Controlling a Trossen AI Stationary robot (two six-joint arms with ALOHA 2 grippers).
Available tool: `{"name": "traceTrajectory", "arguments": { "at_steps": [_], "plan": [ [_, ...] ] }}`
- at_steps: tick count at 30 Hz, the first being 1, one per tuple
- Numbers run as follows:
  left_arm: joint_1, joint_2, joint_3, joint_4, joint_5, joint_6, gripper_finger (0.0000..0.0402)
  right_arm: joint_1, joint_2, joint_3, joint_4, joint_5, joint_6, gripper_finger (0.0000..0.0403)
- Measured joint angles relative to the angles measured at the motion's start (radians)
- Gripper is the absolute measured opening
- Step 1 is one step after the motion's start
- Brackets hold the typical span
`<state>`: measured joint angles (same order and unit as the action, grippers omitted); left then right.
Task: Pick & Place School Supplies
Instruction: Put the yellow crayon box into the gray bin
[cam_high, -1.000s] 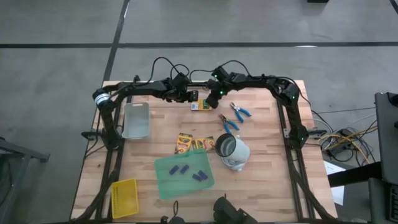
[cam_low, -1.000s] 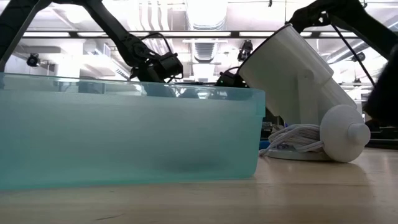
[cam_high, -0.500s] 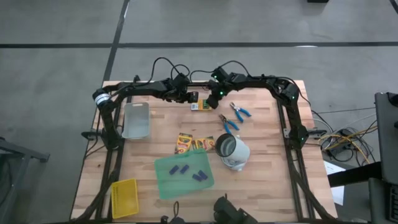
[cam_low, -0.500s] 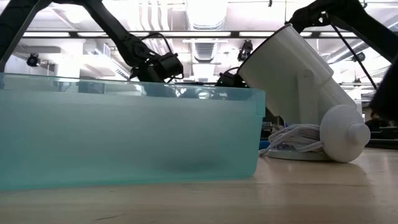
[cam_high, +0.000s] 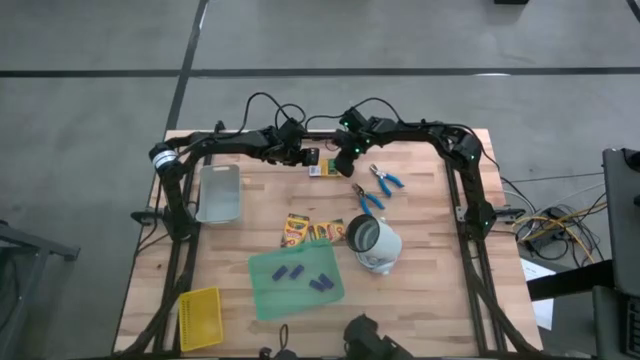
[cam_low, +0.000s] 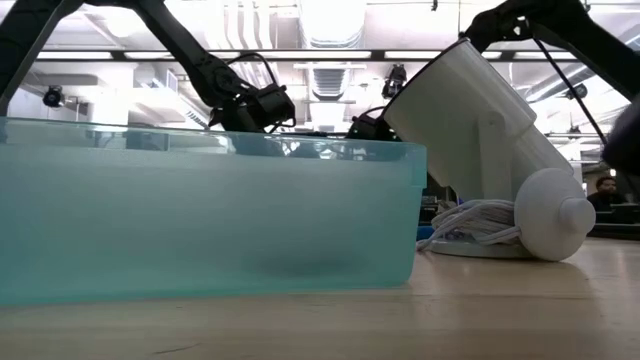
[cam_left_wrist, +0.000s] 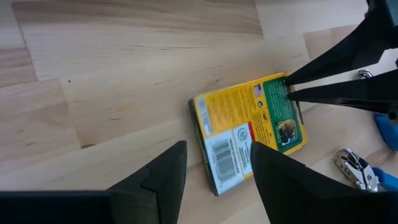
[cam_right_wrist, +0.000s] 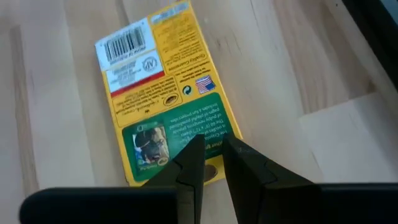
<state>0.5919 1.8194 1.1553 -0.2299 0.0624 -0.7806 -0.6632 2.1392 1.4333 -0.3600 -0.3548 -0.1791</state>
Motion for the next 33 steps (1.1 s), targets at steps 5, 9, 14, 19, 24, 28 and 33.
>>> {"name": "traceTrajectory", "arguments": {
  "at_steps": [5, 9, 14, 19, 24, 28, 33],
  "plan": [
    [-0.002, 0.0, 0.0, 0.0, 0.021, -0.007, 0.0184, 0.0, -0.009, 0.001, -0.064, 0.014, -0.013, 0.0057],
    [-0.009, 0.0, 0.0, 0.003, 0.061, -0.016, 0.0183, -0.001, -0.012, 0.001, -0.106, 0.014, -0.016, 0.0057],
    [-0.016, 0.0, 0.0, 0.028, 0.071, -0.033, 0.0184, -0.002, -0.023, 0.0, -0.127, 0.017, -0.02, 0.0057],
    [-0.019, 0.008, 0.0, 0.114, 0.077, -0.032, 0.0183, -0.002, -0.023, 0.012, -0.132, 0.019, -0.04, 0.0057],
    [-0.023, 0.054, 0.0, 0.188, 0.116, -0.053, 0.0183, -0.002, -0.023, 0.012, -0.13, 0.019, -0.042, 0.0057],
    [-0.026, 0.087, 0.0, 0.158, 0.126, -0.068, 0.0183, -0.003, -0.023, 0.012, -0.128, 0.02, -0.042, 0.0057],
    [-0.025, 0.091, -0.001, 0.133, 0.107, -0.065, 0.0183, -0.002, -0.023, 0.011, -0.126, 0.025, -0.042, 0.0057]
  ]
}}
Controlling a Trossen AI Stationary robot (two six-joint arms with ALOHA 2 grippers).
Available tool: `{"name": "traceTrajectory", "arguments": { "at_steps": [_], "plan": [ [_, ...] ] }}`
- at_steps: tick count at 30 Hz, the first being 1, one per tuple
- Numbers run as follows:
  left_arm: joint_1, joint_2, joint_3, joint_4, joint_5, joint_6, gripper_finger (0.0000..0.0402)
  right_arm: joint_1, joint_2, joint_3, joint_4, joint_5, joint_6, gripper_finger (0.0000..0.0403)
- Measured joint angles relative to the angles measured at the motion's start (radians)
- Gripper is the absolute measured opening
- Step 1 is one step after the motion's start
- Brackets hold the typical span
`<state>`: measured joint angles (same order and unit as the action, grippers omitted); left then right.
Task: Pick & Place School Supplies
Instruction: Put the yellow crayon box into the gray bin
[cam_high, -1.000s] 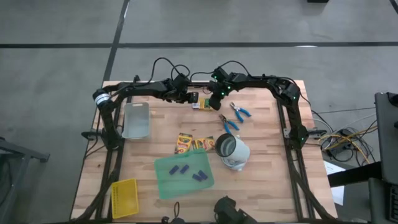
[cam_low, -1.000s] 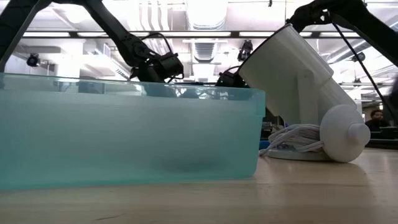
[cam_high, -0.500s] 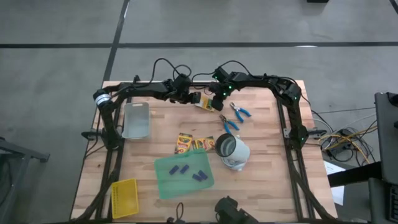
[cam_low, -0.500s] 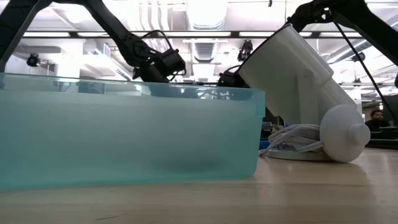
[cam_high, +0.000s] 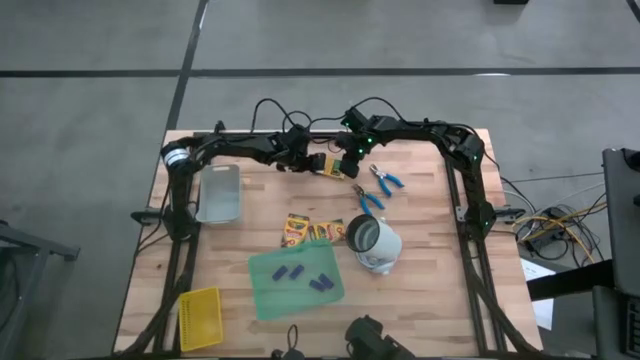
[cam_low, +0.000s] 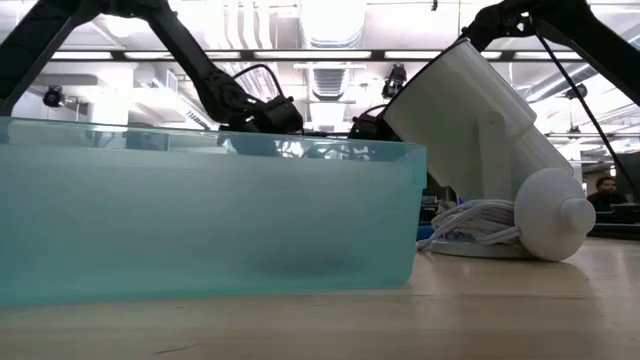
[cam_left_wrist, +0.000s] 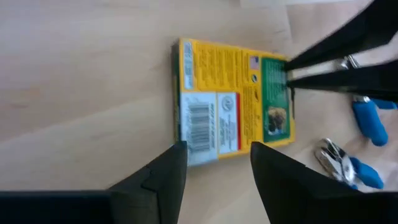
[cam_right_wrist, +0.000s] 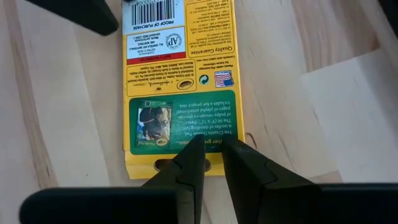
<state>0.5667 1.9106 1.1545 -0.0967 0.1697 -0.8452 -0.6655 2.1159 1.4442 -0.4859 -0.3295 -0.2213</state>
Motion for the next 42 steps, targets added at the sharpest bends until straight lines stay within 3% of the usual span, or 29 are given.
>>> {"name": "traceTrajectory", "arguments": {
  "at_steps": [4, 18, 24, 30, 42],
  "plan": [
    [0.0, -0.004, 0.002, 0.001, -0.047, 0.023, 0.0183, 0.0, 0.0, -0.003, 0.003, 0.007, 0.0, 0.0057],
    [0.0, 0.011, 0.003, 0.023, -0.057, 0.056, 0.0183, 0.0, -0.005, -0.03, 0.013, 0.015, 0.003, 0.0057],
    [-0.002, 0.056, 0.003, 0.113, 0.033, 0.051, 0.0183, 0.0, -0.005, -0.031, 0.015, 0.015, 0.004, 0.0057],
    [-0.002, 0.068, 0.003, 0.119, 0.049, 0.04, 0.0181, 0.0, -0.004, -0.032, 0.018, 0.015, 0.003, 0.0057],
    [-0.001, 0.063, 0.004, 0.131, 0.06, 0.032, 0.0091, 0.0, -0.003, -0.033, 0.02, 0.016, 0.004, 0.0057]
  ]
}}
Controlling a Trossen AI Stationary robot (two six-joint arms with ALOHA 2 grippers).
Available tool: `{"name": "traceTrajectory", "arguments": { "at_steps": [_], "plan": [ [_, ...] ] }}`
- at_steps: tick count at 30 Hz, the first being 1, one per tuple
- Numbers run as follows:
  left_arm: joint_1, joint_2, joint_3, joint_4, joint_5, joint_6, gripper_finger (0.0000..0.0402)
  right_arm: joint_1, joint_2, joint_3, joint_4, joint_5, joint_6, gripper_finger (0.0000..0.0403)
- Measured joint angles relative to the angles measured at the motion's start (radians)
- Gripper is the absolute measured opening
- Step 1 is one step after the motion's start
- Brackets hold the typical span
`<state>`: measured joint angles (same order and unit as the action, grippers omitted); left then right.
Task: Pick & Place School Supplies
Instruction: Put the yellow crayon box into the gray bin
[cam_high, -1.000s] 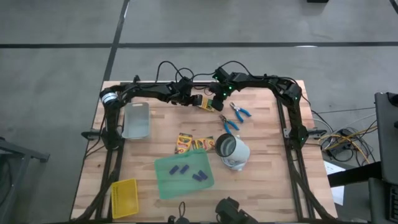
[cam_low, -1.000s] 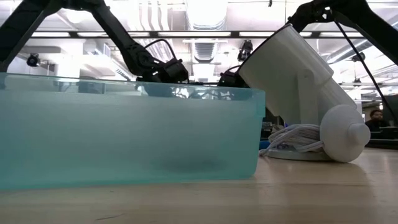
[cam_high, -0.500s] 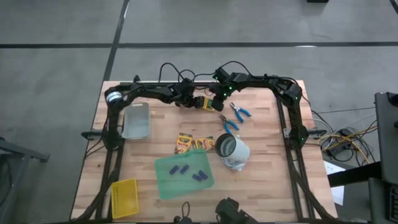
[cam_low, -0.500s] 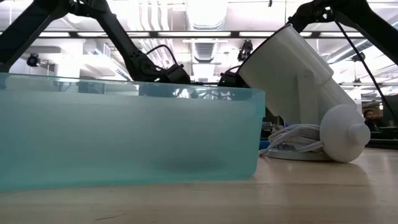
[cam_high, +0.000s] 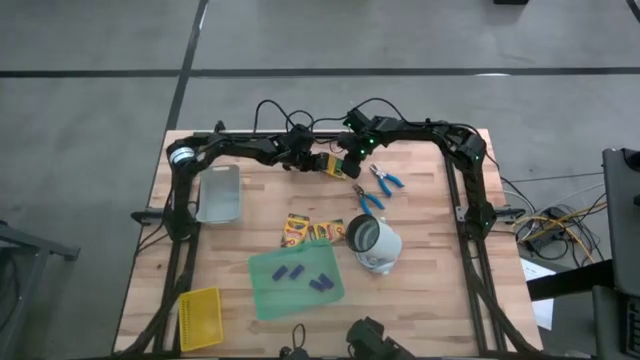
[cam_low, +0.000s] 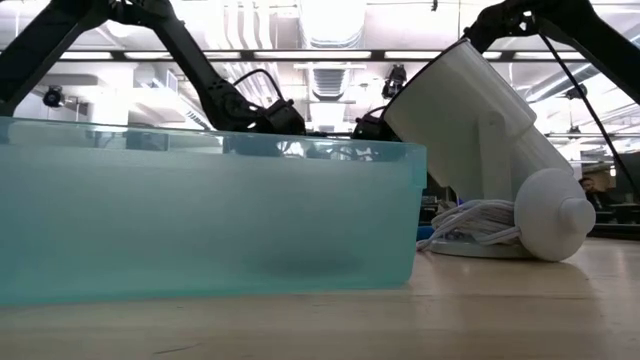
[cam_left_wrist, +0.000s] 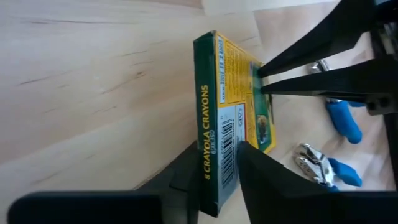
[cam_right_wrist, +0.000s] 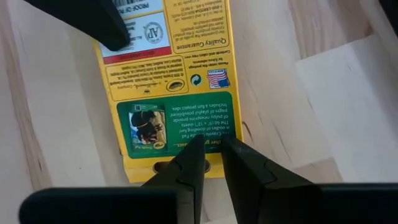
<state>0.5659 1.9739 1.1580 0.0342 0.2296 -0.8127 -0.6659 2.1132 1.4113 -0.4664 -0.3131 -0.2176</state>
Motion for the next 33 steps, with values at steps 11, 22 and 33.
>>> {"name": "traceTrajectory", "arguments": {
  "at_steps": [11, 22, 33],
  "plan": [
    [0.0, 0.001, 0.001, 0.0, 0.001, -0.032, 0.0081, 0.0, 0.0, 0.001, 0.001, 0.002, 0.005, 0.0057],
    [-0.002, 0.003, 0.001, 0.018, 0.002, -0.035, 0.0079, -0.005, -0.129, 0.027, -0.031, 0.034, 0.016, 0.0057],
    [-0.002, -0.007, 0.0, 0.061, 0.016, -0.051, 0.0068, -0.028, -0.357, -0.004, -0.086, 0.038, 0.089, 0.0057]
  ]
}}
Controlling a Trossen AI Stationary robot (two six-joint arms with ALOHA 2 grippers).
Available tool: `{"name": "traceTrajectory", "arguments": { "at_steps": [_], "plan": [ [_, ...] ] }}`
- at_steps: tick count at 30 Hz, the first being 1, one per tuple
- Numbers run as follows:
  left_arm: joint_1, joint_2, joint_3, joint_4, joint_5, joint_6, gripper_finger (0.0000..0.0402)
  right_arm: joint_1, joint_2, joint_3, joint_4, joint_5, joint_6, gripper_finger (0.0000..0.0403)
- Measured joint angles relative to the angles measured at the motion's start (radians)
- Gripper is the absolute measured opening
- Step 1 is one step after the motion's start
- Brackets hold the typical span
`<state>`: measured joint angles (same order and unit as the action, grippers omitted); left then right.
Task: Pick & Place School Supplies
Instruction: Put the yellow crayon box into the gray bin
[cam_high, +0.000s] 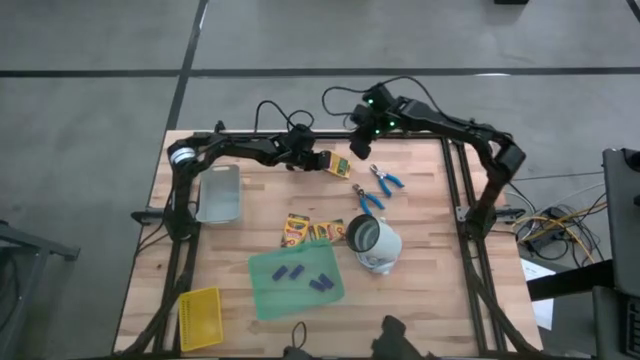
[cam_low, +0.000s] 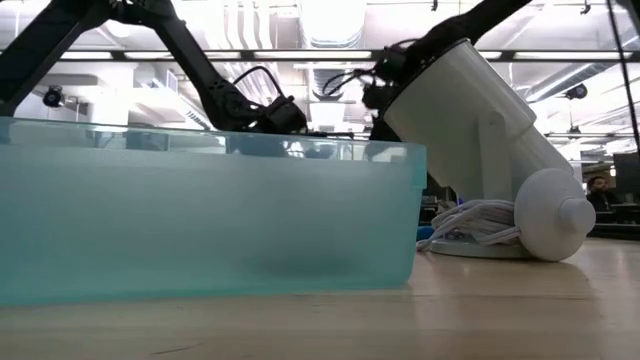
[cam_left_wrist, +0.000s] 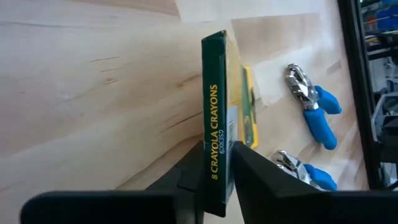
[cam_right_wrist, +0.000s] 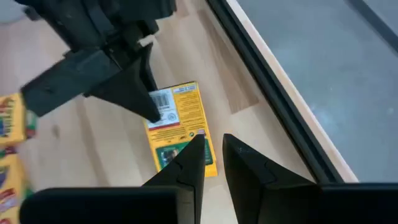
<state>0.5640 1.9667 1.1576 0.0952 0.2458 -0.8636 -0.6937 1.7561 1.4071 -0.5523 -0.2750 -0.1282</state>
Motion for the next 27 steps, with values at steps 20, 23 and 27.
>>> {"name": "traceTrajectory", "arguments": {
  "at_steps": [20, 23, 27],
  "plan": [
    [0.01, -0.118, -0.002, 0.003, -0.053, 0.079, 0.0036, -0.031, -0.176, -0.278, 0.311, -0.142, 0.1, 0.0057],
    [0.01, -0.142, 0.003, 0.008, -0.067, 0.104, 0.0036, -0.034, -0.174, -0.322, 0.393, -0.195, 0.11, 0.0057],
    [0.012, -0.184, 0.01, 0.007, -0.078, 0.152, 0.0036, -0.038, -0.175, -0.378, 0.533, -0.282, 0.149, 0.0057]
  ]
}}
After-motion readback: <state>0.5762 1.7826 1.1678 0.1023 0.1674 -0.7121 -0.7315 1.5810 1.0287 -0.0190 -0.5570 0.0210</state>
